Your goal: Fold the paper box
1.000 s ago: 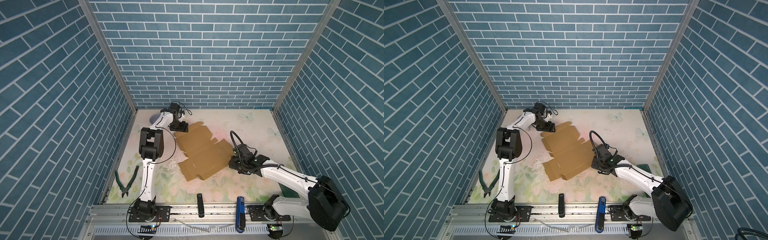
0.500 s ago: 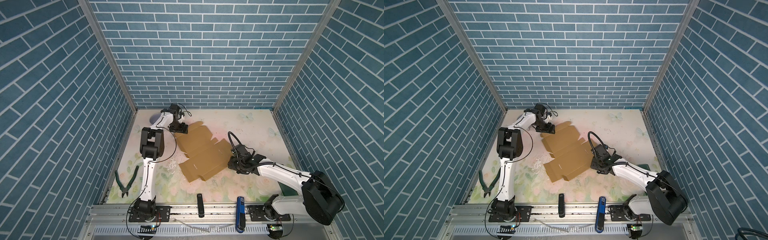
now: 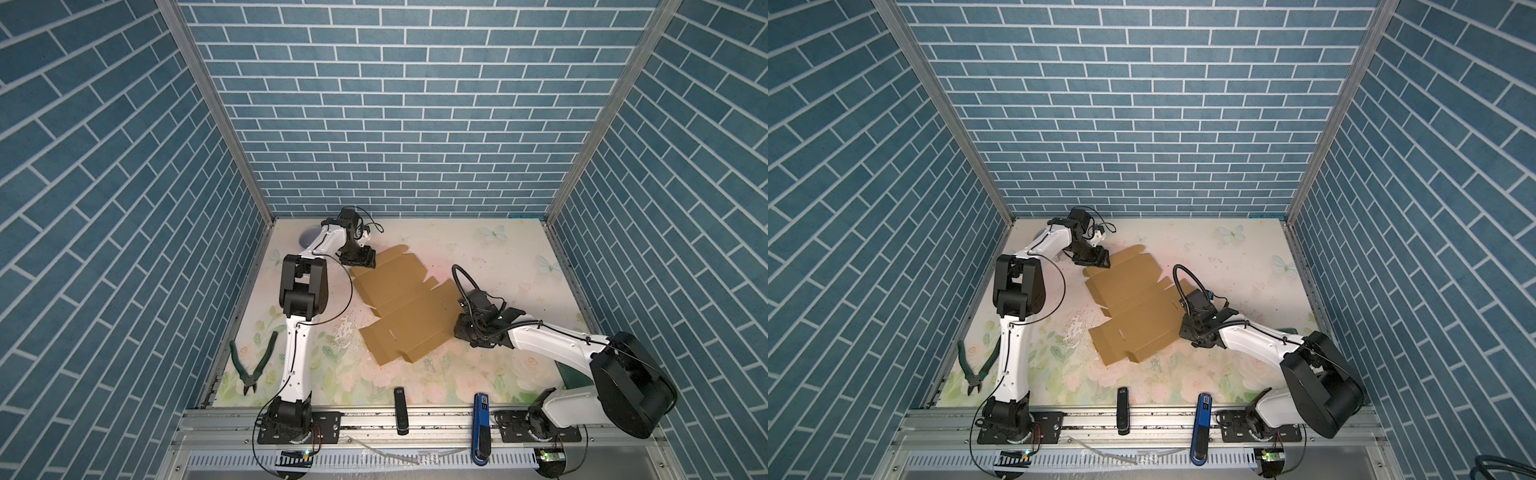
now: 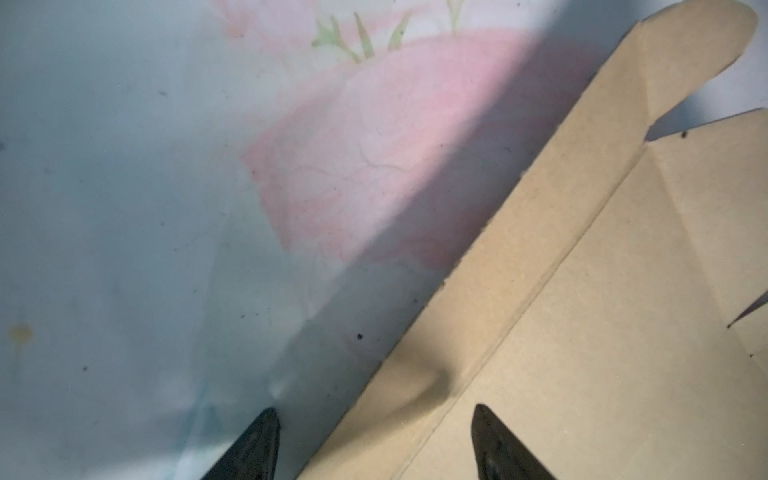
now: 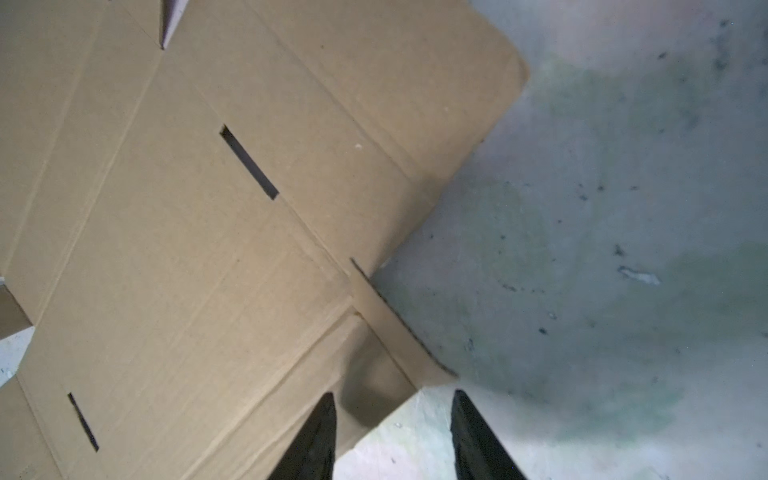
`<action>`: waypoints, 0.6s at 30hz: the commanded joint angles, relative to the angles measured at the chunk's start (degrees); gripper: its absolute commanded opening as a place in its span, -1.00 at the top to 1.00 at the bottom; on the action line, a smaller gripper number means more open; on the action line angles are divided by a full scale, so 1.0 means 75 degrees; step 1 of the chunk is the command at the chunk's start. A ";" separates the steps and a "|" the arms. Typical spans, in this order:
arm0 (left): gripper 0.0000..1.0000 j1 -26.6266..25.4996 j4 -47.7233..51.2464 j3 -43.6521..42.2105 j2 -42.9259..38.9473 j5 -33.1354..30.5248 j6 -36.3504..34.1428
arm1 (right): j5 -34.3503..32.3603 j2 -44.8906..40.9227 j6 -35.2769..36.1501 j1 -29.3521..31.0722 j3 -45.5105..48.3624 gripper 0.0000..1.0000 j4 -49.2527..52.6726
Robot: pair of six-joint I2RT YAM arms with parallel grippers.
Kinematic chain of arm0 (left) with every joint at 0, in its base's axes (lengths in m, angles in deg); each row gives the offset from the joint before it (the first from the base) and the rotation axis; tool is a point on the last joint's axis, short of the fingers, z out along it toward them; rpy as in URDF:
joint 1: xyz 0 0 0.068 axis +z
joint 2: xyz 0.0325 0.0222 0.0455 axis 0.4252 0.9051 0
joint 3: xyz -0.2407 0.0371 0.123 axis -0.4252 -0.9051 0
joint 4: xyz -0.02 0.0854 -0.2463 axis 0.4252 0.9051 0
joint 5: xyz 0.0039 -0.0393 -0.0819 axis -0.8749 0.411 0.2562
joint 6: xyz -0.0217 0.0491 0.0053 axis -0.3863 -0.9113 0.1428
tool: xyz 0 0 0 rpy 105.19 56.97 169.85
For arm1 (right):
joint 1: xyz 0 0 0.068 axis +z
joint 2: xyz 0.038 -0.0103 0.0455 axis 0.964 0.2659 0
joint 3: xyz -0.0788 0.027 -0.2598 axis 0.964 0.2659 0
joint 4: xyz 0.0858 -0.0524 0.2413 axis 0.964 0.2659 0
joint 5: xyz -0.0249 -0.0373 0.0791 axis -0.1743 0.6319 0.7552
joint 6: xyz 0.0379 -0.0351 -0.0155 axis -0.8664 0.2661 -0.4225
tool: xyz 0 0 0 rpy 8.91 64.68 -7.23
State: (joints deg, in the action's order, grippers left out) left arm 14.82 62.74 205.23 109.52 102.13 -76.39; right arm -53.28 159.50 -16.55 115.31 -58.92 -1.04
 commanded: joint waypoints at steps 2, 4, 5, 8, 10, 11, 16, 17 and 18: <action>-0.40 0.0032 0.0148 -0.0413 -0.0162 0.0426 -0.0014 | -0.0093 0.0165 -0.0435 0.0042 0.0044 0.08 -0.0249; -0.36 0.0032 0.0109 -0.0553 -0.0221 0.0510 0.0013 | -0.0106 0.0204 -0.0459 0.0043 0.0089 0.09 -0.0336; -0.35 0.0031 0.0083 -0.0614 -0.0254 0.0548 0.0023 | -0.0103 0.0227 -0.0459 0.0035 0.0106 0.09 -0.0354; -0.34 0.0032 -0.0015 -0.0877 -0.0396 0.0662 0.0077 | -0.0122 0.0288 -0.0459 0.0042 0.0132 0.09 -0.0418; -0.33 0.0032 -0.0070 -0.1035 -0.0507 0.0712 0.0095 | -0.0126 0.0353 -0.0459 0.0042 0.0150 0.09 -0.0470; -0.33 0.0032 -0.0099 -0.1109 -0.0558 0.0713 0.0112 | -0.0135 0.0388 -0.0459 0.0042 0.0164 0.09 -0.0483; -0.39 0.0032 -0.0112 -0.1356 -0.0760 0.0822 0.0137 | -0.0165 0.0545 -0.0516 0.0051 0.0267 0.09 -0.0703; -0.40 0.0032 -0.0112 -0.1396 -0.0784 0.0854 0.0135 | -0.0173 0.0567 -0.0523 0.0035 0.0273 0.09 -0.0747; -0.40 0.0032 -0.0133 -0.1469 -0.0820 0.0904 0.0148 | -0.0180 0.0599 -0.0520 0.0029 0.0263 0.09 -0.0767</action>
State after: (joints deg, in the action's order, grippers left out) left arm 15.54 59.28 196.20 104.61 105.93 -76.10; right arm -54.61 162.30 -17.99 115.29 -58.35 -4.01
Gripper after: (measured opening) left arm 0.700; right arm 0.455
